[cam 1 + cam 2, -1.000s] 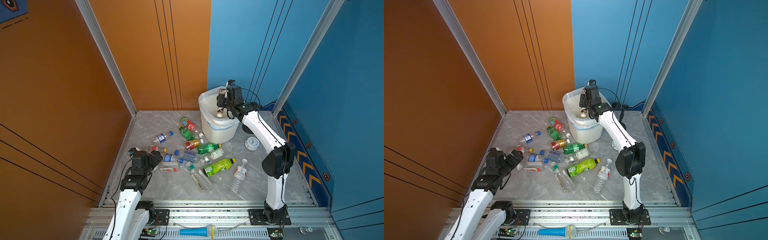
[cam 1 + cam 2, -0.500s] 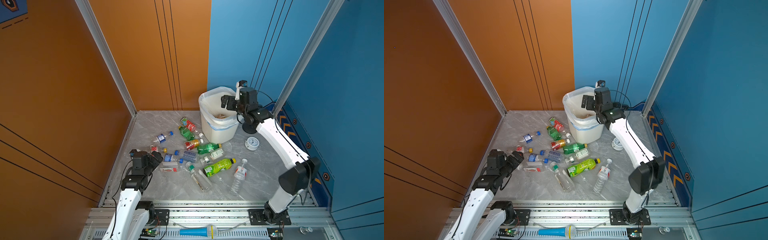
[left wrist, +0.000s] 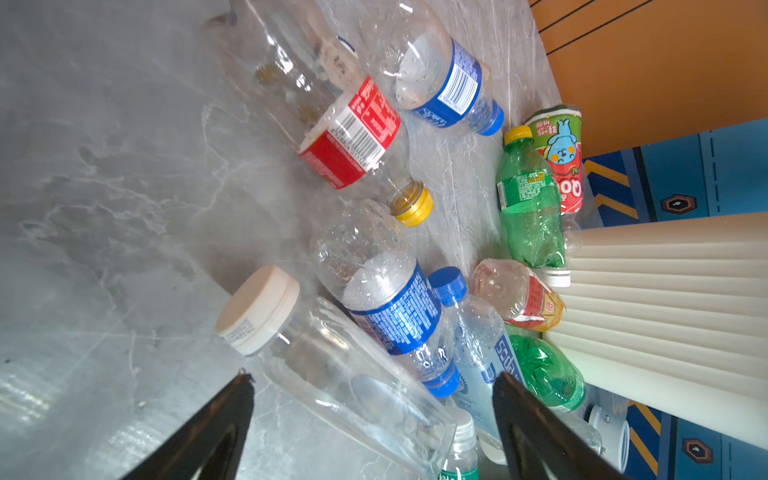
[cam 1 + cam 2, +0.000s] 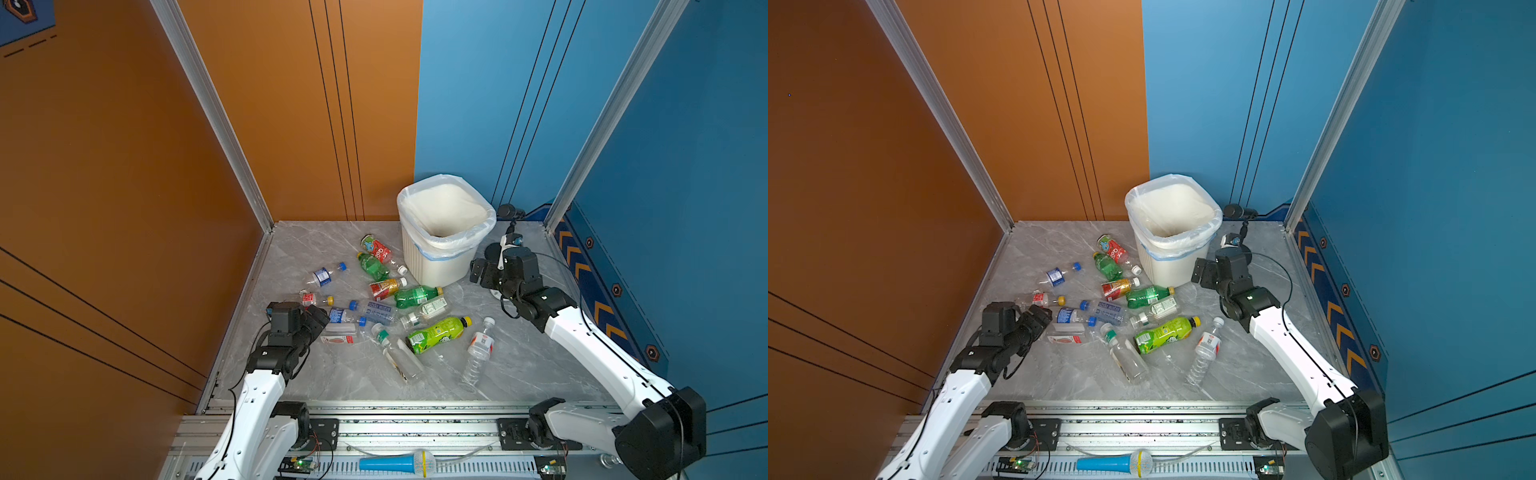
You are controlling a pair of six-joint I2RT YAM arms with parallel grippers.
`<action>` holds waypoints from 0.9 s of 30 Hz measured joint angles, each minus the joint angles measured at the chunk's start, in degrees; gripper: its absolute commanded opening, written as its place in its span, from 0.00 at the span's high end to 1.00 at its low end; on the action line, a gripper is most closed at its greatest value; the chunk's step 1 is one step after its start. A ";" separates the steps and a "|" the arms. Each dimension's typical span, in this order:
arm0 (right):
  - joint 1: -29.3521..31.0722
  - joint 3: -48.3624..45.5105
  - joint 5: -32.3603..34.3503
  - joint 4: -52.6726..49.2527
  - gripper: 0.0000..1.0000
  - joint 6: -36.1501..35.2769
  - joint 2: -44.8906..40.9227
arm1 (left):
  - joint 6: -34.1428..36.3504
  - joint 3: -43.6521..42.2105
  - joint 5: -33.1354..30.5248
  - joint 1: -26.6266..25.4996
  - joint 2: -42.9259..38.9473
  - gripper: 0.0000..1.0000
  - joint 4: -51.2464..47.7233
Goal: Put the plastic bottles in the bin
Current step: 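Withdraw the right gripper from the bin while the left gripper grasps a clear white-capped bottle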
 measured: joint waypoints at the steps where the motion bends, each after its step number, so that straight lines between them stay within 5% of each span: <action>1: 0.02 0.00 0.00 0.00 0.01 0.04 0.00 | -0.87 0.00 -0.02 -1.22 0.35 0.11 -0.11; 11: -0.11 0.00 0.00 0.00 0.00 0.26 0.00 | -9.07 -0.33 -3.63 -11.15 4.87 0.10 -0.39; 27: -1.27 0.00 -0.02 0.00 0.01 0.24 0.00 | -14.38 -1.88 -5.68 -13.81 11.63 0.11 4.04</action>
